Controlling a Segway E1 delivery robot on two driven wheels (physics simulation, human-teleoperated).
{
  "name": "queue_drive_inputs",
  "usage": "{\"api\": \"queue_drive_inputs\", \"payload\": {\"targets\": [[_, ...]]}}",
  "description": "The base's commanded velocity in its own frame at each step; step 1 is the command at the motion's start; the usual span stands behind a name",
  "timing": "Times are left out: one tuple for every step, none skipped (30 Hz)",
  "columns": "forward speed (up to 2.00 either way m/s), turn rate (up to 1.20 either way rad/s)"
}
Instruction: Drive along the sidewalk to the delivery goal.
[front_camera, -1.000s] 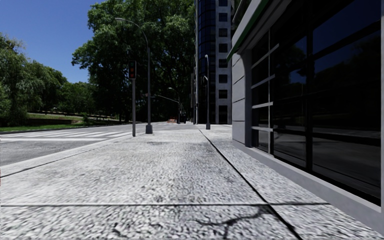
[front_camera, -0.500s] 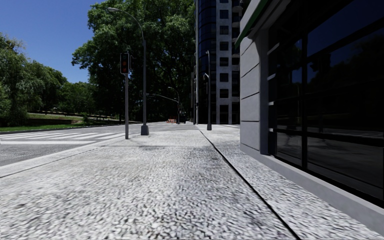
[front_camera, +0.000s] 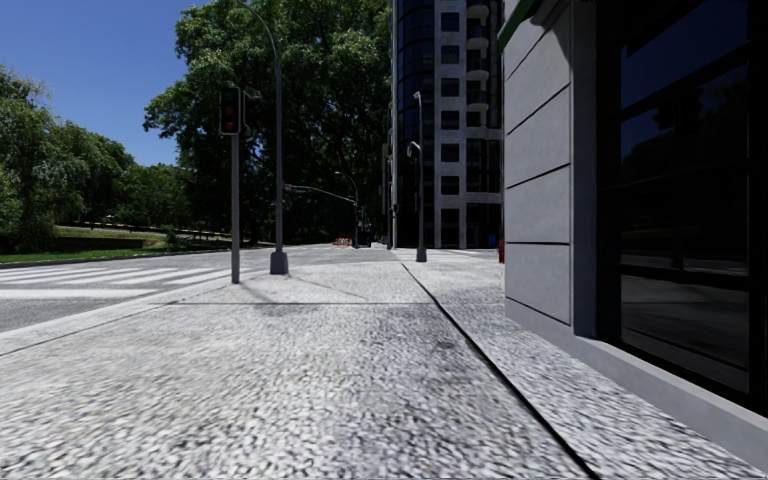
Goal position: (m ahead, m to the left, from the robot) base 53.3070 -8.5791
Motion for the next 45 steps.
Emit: {"api": "queue_drive_inputs", "payload": {"targets": [[2.00, 0.00], [2.00, 0.00], [2.00, 0.00], [2.00, 0.00], [2.00, 0.00], [2.00, 0.00], [2.00, 0.00], [2.00, 0.00], [2.00, 0.00], [2.00, 0.00], [2.00, 0.00], [2.00, 0.00], [2.00, 0.00], [2.00, 0.00], [2.00, 0.00], [2.00, 0.00], [2.00, 0.00], [2.00, 0.00], [2.00, 0.00], [2.00, 0.00], [2.00, 0.00], [2.00, 0.00], [2.00, 0.00], [2.00, 0.00], [2.00, 0.00], [2.00, 0.00], [2.00, 0.00], [2.00, 0.00], [2.00, 0.00], [2.00, 0.00], [2.00, 0.00], [2.00, 0.00], [2.00, 0.00], [2.00, 0.00], [2.00, 0.00], [2.00, 0.00], [2.00, 0.00], [2.00, 0.00], [2.00, 0.00], [2.00, 0.00], [2.00, 0.00], [2.00, 0.00], [2.00, 0.00], [2.00, 0.00], [2.00, 0.00]]}}
